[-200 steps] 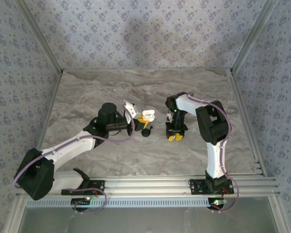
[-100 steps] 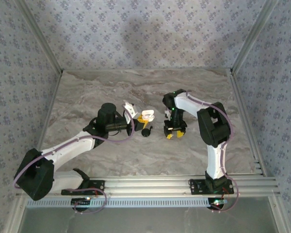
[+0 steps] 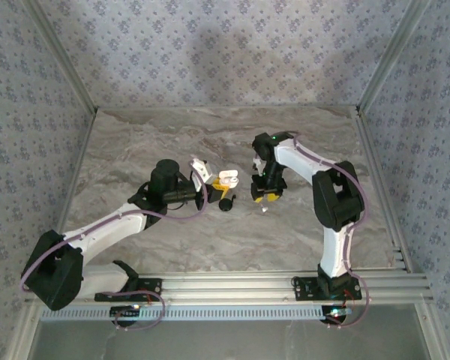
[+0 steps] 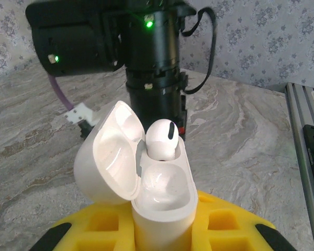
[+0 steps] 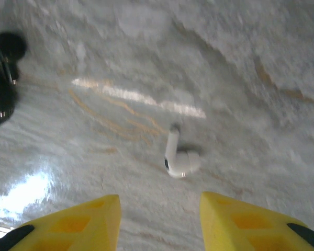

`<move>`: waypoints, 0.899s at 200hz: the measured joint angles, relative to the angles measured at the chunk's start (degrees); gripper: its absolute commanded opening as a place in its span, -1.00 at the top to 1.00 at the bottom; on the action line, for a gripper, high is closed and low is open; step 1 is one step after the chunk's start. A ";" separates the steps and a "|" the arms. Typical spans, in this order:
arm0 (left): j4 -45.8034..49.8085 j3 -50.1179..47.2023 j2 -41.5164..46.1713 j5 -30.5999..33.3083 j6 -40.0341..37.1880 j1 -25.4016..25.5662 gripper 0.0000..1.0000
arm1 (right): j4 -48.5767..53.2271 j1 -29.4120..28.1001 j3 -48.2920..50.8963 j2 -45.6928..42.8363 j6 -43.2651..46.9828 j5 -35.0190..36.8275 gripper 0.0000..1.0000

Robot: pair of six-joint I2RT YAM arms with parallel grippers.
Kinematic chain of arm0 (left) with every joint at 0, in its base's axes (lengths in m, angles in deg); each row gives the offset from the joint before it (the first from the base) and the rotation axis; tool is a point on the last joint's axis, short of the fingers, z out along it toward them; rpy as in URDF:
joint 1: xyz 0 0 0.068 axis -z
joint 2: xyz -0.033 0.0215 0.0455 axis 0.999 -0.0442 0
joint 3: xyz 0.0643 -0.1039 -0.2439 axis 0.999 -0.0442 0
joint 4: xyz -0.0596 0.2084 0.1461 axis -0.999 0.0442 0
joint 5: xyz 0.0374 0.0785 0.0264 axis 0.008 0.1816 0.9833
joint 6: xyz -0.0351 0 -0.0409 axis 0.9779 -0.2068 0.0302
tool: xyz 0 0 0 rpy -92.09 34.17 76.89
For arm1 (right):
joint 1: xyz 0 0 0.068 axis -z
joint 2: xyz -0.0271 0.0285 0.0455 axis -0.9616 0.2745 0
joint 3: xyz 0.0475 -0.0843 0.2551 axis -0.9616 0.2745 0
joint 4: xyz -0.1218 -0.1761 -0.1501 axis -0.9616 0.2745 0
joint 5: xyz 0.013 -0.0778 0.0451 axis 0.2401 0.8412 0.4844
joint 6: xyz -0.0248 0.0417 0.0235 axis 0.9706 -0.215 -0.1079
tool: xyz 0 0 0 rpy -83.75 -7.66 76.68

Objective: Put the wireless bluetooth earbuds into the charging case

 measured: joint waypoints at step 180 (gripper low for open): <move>1.01 0.00 0.63 0.02 -0.02 -0.63 0.76 | -2.82 -1.79 3.48 2.91 3.26 -5.31 0.15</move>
